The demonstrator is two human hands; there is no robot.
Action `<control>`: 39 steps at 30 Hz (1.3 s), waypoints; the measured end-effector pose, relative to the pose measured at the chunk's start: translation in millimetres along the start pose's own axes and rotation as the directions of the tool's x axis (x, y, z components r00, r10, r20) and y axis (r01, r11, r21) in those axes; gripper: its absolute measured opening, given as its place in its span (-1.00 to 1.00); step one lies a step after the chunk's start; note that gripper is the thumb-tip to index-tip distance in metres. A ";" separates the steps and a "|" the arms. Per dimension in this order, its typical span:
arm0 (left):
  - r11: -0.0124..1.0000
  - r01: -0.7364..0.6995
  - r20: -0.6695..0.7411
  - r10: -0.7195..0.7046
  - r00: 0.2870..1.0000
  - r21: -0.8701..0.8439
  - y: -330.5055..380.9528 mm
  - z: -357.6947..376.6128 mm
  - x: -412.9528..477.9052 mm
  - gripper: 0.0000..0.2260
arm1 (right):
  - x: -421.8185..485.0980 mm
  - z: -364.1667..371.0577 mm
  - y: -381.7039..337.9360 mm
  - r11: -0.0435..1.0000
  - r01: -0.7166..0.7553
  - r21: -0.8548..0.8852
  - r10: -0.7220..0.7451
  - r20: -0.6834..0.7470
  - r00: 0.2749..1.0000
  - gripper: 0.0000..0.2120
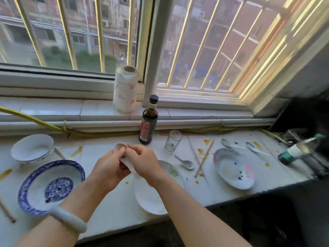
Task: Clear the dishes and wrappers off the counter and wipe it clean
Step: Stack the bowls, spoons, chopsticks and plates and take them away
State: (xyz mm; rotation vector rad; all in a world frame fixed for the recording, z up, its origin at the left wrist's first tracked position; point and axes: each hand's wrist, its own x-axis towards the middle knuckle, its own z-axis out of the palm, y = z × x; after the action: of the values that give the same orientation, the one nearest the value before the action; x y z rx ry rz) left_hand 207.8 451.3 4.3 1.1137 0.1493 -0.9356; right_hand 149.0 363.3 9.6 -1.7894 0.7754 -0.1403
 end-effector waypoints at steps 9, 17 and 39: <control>0.960 0.187 -0.100 -0.169 0.980 0.210 -45.9 87.6 37.7 -0.76 | 43.1 -135.8 88.3 0.897 -0.130 -0.422 0.089 -0.115 0.989 -0.69; 0.950 0.310 -0.173 -0.298 0.939 0.044 -89.7 116.4 61.5 -0.77 | 86.3 -173.8 146.0 0.679 -0.010 -0.734 0.122 0.100 0.987 -0.63; 0.844 0.490 0.166 -0.462 0.871 -0.221 -127.8 170.4 81.1 -0.60 | 35.3 -222.3 133.7 0.390 0.596 -0.702 -0.385 0.463 0.798 -0.72</control>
State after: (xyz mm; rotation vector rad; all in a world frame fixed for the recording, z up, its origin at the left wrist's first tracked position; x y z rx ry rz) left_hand 111.6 251.4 -47.8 0.7905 0.4651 -1.3771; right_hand 16.8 142.2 -37.0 -2.8840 0.0315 0.0700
